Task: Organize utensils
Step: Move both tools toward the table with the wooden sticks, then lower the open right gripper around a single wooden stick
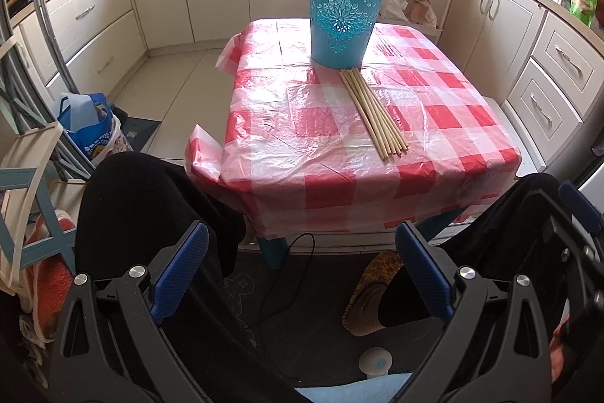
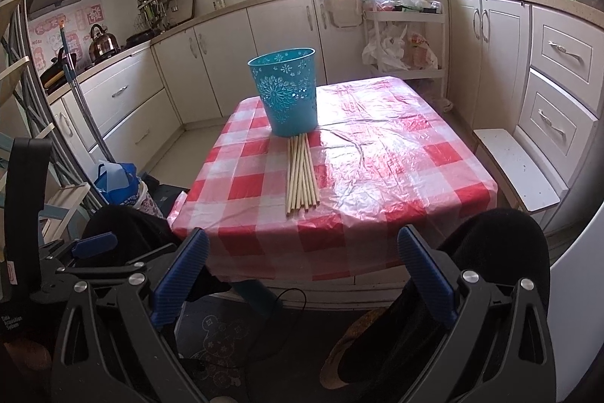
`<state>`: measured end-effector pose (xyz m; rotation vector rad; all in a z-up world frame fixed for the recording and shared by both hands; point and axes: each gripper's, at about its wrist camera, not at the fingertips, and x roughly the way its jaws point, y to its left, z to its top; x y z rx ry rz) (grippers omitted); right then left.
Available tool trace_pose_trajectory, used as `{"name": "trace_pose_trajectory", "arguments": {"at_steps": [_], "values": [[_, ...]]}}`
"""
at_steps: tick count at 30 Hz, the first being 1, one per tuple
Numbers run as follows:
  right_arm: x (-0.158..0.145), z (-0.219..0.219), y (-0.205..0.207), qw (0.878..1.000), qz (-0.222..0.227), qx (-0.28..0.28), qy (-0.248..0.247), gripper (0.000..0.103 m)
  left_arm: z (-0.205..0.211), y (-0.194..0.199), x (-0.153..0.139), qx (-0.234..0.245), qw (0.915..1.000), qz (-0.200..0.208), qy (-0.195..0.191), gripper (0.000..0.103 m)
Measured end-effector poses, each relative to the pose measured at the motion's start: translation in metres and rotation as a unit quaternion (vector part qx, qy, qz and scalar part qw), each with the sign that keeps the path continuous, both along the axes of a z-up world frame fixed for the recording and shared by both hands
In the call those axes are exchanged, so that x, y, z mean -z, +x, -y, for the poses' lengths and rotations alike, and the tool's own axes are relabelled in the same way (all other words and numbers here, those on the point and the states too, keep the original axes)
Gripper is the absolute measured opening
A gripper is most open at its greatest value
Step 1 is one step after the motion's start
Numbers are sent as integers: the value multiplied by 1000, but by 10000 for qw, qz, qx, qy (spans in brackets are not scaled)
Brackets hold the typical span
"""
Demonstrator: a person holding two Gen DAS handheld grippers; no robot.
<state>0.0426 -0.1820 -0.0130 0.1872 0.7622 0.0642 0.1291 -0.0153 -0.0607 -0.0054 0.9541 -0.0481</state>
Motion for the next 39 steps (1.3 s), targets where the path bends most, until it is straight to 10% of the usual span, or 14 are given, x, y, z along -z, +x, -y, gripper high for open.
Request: {"name": "trace_pose_trajectory", "arguments": {"at_steps": [13, 20, 39], "values": [[27, 14, 81, 9995, -203, -151, -166, 95, 4, 57, 14, 17, 9997, -105, -203, 95], [62, 10, 137, 9959, -719, -542, -131, 66, 4, 89, 29, -31, 9995, -255, -201, 95], [124, 5, 247, 9883, -1380, -641, -92, 32, 22, 203, 74, -317, 9974, -632, -163, 95]]}}
